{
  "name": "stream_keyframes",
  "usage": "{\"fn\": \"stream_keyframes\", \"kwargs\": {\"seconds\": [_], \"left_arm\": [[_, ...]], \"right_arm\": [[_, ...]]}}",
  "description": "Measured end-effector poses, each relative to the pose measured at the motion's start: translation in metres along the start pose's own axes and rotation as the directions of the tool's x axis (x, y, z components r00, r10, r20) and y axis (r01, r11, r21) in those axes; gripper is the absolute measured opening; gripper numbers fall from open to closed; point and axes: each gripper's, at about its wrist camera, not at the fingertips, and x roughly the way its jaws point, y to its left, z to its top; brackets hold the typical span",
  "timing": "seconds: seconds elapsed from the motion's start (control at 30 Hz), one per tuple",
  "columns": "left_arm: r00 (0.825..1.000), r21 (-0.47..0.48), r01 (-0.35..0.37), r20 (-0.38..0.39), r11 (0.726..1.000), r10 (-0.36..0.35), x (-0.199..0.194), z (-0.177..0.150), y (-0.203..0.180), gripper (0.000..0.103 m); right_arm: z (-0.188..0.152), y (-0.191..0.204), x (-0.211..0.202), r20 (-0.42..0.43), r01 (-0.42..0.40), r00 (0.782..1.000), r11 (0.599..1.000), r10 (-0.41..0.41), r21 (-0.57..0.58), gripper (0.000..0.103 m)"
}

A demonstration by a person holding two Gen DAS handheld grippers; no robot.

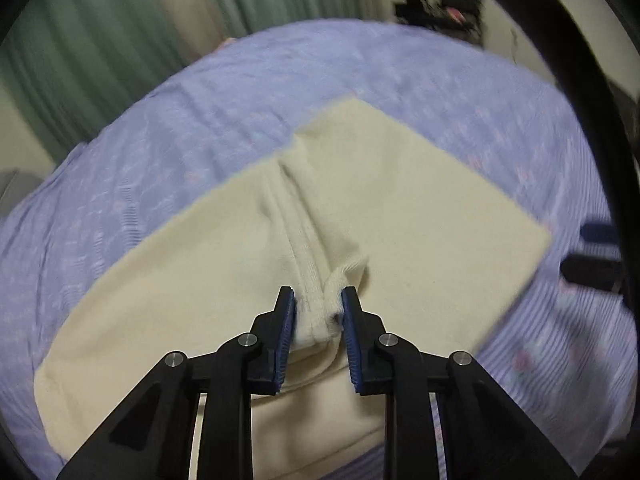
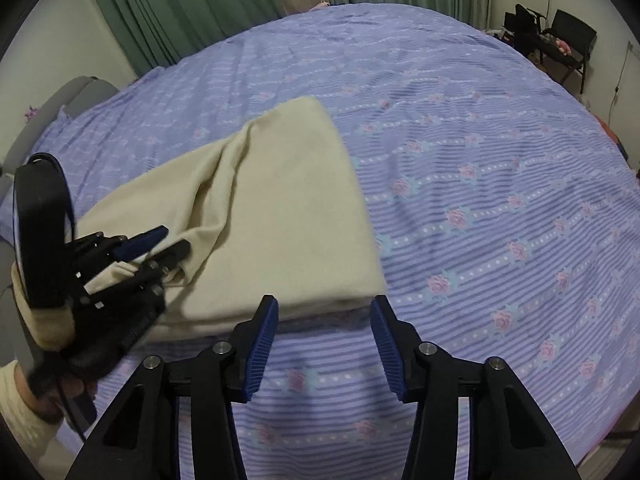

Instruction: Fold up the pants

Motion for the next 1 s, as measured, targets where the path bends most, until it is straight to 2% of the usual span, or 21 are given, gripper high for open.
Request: {"fn": "stream_keyframes", "kwargs": {"seconds": [0.13,0.17,0.2,0.27,0.3,0.4,0.47,0.5,0.53,0.57,0.63,0.7,0.77,0.83,0.93,1.0], "left_arm": [[0.995,-0.182,-0.025,0.087,0.983,0.042,-0.033,0.019,0.069,0.022],[0.994,-0.237,-0.031,0.093,0.971,0.054,-0.034,0.023,0.093,0.015],[0.993,-0.267,-0.043,0.091,0.963,0.07,-0.032,0.026,0.11,0.008],[0.994,-0.312,-0.062,0.071,0.948,0.088,-0.018,0.029,0.147,0.008],[0.994,-0.323,-0.073,0.058,0.944,0.097,-0.009,0.03,0.158,0.002],[0.993,-0.351,-0.116,-0.016,0.929,0.117,0.023,0.03,0.192,0.002],[0.983,-0.357,-0.185,-0.063,0.915,0.174,0.031,0.027,0.203,0.008],[0.979,-0.382,-0.205,-0.073,0.901,0.192,0.029,0.022,0.211,0.026],[0.98,-0.402,-0.199,-0.068,0.894,0.187,0.024,0.017,0.213,0.038],[0.985,-0.423,-0.17,-0.049,0.89,0.165,0.017,0.011,0.215,0.055],[0.992,-0.417,-0.125,-0.022,0.9,0.128,0.008,0.0,0.21,0.06],[0.999,-0.41,-0.043,-0.018,0.911,0.039,0.009,-0.005,0.207,0.068],[0.997,-0.44,0.065,-0.008,0.895,-0.076,0.018,-0.011,0.207,0.07],[0.99,-0.466,0.117,-0.01,0.877,-0.137,0.029,-0.011,0.203,0.07],[0.982,-0.52,0.148,-0.024,0.841,-0.187,0.049,-0.011,0.196,0.068],[0.975,-0.557,0.148,-0.056,0.817,-0.215,0.062,-0.011,0.196,0.058]], "right_arm": [[0.013,0.016,-0.006,0.035,-0.042,0.998,0.999,0.043,-0.01,0.048],[0.016,0.02,-0.006,0.043,-0.054,0.998,0.998,0.055,-0.01,0.048],[0.021,0.027,-0.005,0.052,-0.074,0.996,0.997,0.075,-0.009,0.048],[0.03,0.039,-0.001,0.062,-0.104,0.993,0.994,0.105,-0.011,0.048],[0.035,0.049,0.002,0.066,-0.115,0.991,0.993,0.116,-0.014,0.048],[0.048,0.077,0.011,0.083,-0.152,0.985,0.988,0.153,-0.026,0.048],[0.052,0.094,0.017,0.078,-0.159,0.984,0.986,0.162,-0.044,0.048],[0.054,0.101,0.02,0.076,-0.155,0.984,0.986,0.159,-0.055,0.048],[0.055,0.109,0.022,0.075,-0.154,0.984,0.985,0.159,-0.071,0.048],[0.055,0.117,0.025,0.071,-0.168,0.982,0.982,0.174,-0.088,0.048],[0.053,0.124,0.027,0.061,-0.188,0.979,0.977,0.195,-0.103,0.048],[0.047,0.129,0.032,0.036,-0.2,0.978,0.973,0.206,-0.117,0.048],[0.039,0.132,0.037,0.008,-0.208,0.978,0.971,0.21,-0.116,0.048],[0.03,0.133,0.042,-0.021,-0.219,0.976,0.97,0.218,-0.106,0.048],[0.019,0.137,0.05,-0.054,-0.232,0.972,0.969,0.228,-0.089,0.048],[0.012,0.143,0.057,-0.079,-0.243,0.968,0.966,0.237,-0.086,0.048]]}}
